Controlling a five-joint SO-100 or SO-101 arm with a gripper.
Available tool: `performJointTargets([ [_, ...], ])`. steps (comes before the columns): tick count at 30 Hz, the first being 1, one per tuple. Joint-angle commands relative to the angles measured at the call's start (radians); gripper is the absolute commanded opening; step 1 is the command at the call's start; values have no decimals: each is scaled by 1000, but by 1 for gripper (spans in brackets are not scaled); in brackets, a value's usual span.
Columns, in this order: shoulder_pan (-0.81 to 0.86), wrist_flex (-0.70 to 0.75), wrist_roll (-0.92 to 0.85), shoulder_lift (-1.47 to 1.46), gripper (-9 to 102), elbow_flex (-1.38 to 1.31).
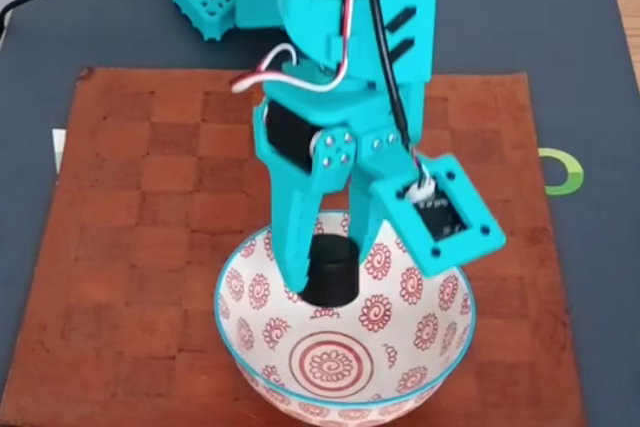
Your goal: Grasp a black cylinder and put it in a bowl.
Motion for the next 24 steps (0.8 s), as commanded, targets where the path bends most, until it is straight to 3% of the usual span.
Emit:
performJointTargets([
  [1,-5,-5,6,11,25,-66],
  [5,2,0,5,12,21,-72],
  [12,34,5,5,61,0,-55],
  [17,51,8,0,112,0,-34],
  [24,80,5,6,272,0,190],
])
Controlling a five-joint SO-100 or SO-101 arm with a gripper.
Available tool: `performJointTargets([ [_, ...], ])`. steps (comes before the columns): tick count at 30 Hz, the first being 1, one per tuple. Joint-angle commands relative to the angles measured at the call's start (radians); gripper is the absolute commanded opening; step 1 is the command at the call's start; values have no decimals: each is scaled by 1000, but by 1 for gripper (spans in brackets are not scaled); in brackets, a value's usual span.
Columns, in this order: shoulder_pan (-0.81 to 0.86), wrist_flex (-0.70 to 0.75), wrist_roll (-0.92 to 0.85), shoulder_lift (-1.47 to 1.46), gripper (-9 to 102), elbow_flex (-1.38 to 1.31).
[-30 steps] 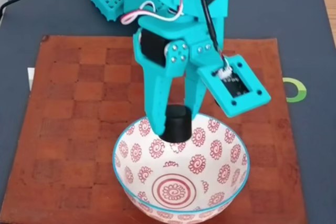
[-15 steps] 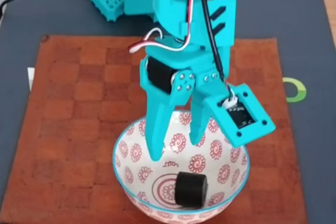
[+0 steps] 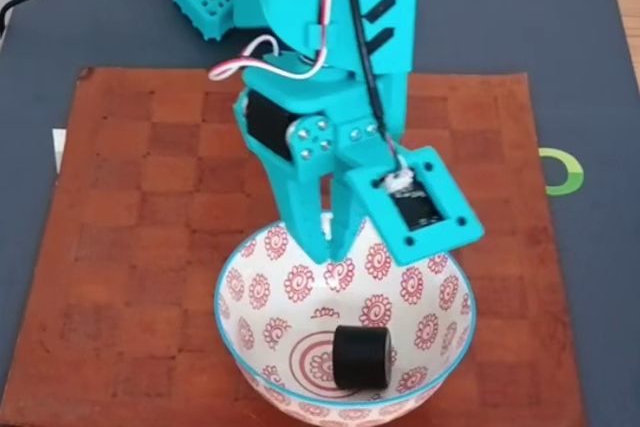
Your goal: Grasp a black cylinder and put it in a bowl.
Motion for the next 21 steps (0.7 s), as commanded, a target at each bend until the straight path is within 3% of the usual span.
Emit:
performJointTargets([
  [1,11,-3,3,155,0,92],
  [21,64,-58,160,815,0,902],
])
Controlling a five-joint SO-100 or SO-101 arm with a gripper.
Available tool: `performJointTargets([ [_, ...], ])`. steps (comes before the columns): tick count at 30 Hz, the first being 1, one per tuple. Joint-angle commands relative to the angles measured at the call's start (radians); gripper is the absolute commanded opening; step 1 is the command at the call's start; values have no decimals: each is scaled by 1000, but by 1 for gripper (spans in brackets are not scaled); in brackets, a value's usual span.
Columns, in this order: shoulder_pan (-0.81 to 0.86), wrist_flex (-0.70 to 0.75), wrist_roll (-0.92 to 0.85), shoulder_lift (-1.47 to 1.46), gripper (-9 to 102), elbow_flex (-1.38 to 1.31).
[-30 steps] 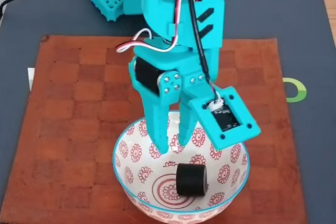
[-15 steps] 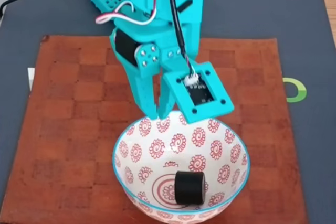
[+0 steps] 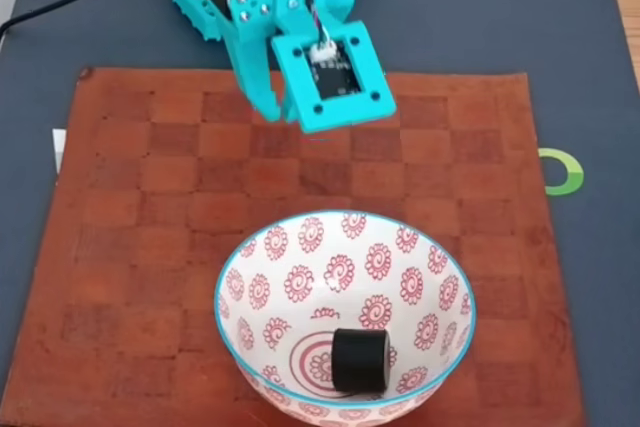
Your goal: Grasp a black cylinder and put it in a bowl.
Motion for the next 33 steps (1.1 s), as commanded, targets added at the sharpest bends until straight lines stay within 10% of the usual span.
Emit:
performJointTargets([
  [1,0,-43,31,137,0,114],
  [33,-40,-374,308,1190,0,1158],
])
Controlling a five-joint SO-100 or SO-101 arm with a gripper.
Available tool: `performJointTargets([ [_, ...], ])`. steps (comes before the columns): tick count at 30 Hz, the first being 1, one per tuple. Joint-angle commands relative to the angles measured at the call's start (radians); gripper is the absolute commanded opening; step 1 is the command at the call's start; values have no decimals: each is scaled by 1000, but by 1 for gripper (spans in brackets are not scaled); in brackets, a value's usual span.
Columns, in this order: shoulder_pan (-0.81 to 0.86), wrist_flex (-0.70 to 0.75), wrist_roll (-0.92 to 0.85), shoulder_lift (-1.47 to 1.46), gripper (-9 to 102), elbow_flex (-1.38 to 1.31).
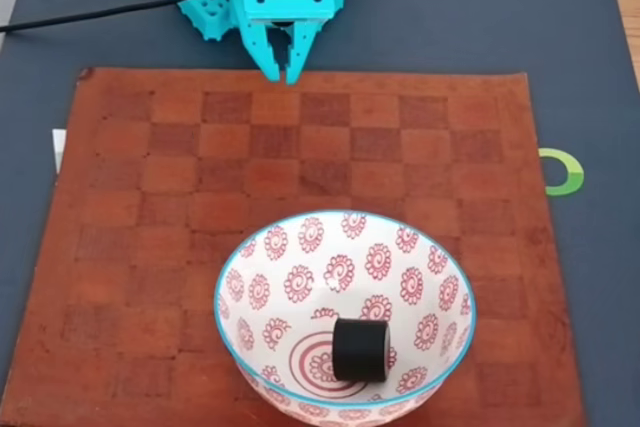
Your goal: Grasp a black cylinder and put it in a bowl.
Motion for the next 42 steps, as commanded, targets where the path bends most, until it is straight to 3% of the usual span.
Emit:
performJointTargets([
  [1,-3,-15,5,71,0,34],
  [19,-2,-5,6,577,0,324],
  [42,0,-35,-12,591,0,423],
])
